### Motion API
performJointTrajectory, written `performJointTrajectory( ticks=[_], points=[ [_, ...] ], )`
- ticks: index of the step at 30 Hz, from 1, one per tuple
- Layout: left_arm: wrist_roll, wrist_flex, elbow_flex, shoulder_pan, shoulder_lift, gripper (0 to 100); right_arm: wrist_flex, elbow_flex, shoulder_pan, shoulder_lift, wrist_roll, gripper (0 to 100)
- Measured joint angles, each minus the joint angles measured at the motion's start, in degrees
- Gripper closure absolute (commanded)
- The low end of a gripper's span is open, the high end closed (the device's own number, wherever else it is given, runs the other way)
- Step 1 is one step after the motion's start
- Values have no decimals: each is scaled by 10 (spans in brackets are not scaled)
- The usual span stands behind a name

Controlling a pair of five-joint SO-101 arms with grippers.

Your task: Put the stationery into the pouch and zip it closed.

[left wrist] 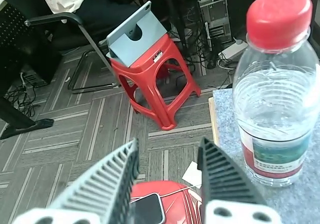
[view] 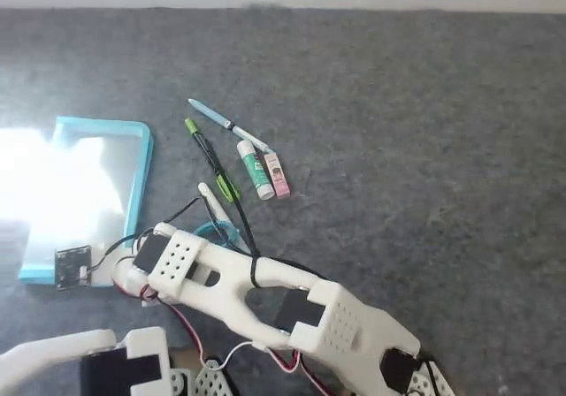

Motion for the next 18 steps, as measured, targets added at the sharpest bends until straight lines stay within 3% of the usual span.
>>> performJointTrajectory(
  ticks=[4, 9, 13, 18],
  points=[
    [-2, 0, 0, 0, 0, 818, 11, -4, 15, 1, -4, 991],
    [-2, 0, 0, 10, 0, 817, 18, -4, 50, 1, -64, 991],
    [-5, 4, 0, 26, 0, 815, 35, -9, 111, 1, -157, 991],
    [-95, 73, 0, 88, 0, 815, 79, -18, 210, -26, -264, 991]
  ],
)
